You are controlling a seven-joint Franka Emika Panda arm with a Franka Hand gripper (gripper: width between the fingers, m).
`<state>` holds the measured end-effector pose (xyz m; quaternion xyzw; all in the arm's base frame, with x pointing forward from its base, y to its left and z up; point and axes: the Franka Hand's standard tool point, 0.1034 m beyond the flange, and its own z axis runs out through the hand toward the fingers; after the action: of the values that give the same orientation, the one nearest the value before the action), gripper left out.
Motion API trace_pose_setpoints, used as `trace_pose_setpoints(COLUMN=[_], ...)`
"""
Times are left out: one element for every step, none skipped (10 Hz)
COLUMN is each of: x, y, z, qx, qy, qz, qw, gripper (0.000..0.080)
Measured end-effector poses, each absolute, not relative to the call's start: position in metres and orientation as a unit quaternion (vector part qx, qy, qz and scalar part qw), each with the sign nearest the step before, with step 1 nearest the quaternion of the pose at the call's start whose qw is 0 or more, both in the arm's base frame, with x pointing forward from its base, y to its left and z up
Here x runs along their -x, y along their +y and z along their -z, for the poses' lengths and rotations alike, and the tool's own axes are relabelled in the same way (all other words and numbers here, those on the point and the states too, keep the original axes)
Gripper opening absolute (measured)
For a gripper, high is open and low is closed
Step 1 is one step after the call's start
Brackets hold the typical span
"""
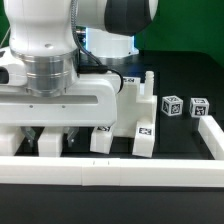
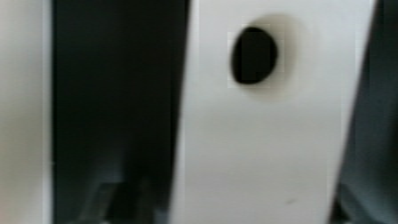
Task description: Assemble chair
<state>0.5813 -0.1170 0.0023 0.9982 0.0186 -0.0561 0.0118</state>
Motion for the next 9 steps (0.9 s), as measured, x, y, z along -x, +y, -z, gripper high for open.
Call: trace_pose_setpoints(x=[-0.582, -0.582, -0.582, -0.582, -0.585, -0.585, -0.583, -0.585, -0.585], y=[-0.115, -0.115, -0.115, -0.115, -0.113, -0.112, -0.112, -0.112, -0.111], z=[-0.003, -0.003, -0.003, -0.003, -0.009, -0.021, -0.039, -0.059, -0.073], qx=[-0.998, -0.998, -0.998, -0.998, -0.998, -0.998, -0.998, -0.998, -0.999], qy=[0.02, 0.021, 0.021, 0.021, 0.022, 0.022, 0.021, 0.026, 0.028], qz=[0.055, 0.055, 0.055, 0.055, 0.051, 0.052, 0.055, 0.052, 0.045], qw=[0.012, 0.012, 0.012, 0.012, 0.012, 0.007, 0.0, -0.001, -0.003], gripper=[0.0284, 0.0284, 0.0284, 0.0284, 0.0284, 0.0284, 0.0284, 0.0284, 0.0284])
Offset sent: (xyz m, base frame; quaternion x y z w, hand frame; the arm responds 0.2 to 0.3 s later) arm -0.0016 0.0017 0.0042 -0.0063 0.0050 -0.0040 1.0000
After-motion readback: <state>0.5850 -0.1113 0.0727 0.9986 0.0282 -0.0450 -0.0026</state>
